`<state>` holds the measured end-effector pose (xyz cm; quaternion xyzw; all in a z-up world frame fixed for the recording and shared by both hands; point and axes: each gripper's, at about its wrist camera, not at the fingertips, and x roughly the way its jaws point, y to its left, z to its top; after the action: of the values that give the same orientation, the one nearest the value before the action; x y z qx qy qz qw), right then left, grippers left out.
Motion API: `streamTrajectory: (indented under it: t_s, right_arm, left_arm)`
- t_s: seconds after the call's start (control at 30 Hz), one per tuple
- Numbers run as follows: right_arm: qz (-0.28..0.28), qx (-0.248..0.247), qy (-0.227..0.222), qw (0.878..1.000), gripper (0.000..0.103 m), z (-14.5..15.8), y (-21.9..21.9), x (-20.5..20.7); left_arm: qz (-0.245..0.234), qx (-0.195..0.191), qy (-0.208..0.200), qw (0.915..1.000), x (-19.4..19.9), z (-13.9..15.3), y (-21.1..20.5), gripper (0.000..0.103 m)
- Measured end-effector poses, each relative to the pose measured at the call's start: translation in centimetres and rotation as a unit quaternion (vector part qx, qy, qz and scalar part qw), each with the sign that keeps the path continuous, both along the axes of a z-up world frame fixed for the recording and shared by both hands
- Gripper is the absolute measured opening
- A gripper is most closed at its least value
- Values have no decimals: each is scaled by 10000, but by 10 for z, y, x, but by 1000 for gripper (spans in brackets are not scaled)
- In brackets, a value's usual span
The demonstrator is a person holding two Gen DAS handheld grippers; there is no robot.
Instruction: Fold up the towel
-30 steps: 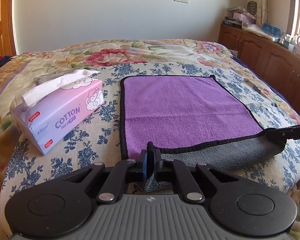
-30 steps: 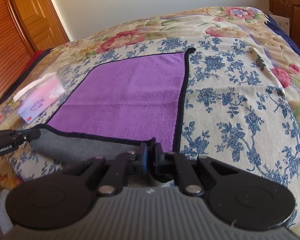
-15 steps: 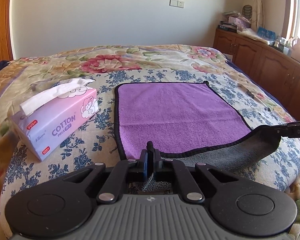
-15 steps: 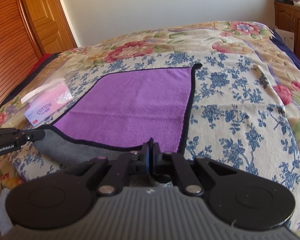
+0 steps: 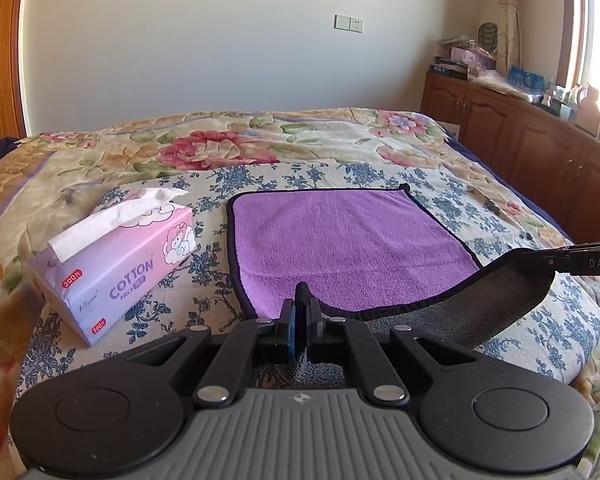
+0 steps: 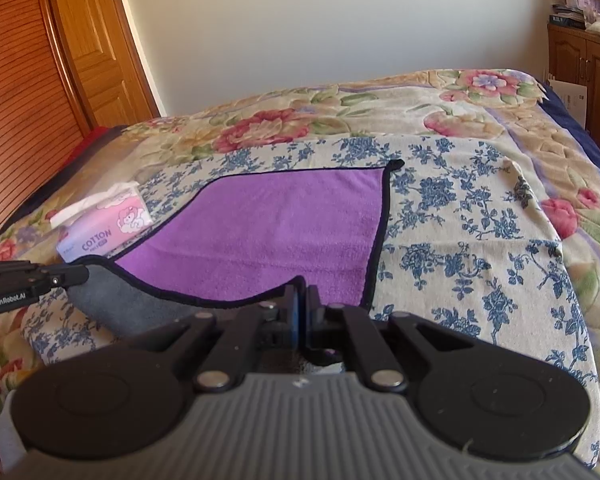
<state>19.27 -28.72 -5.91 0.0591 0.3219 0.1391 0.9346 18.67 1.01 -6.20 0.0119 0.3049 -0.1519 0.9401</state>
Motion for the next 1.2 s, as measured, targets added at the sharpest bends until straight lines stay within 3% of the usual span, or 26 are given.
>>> streamTrajectory:
  t_s: [0.8, 1.2]
  right_arm:
    - [44, -137, -458, 9988, 4, 7, 1, 19]
    - [146, -238, -620, 9977, 4, 7, 0, 39]
  left_arm:
    - [144, -303, -174, 9993, 25, 8, 6, 5]
    - [112, -225, -216, 9995, 43, 8, 2, 5]
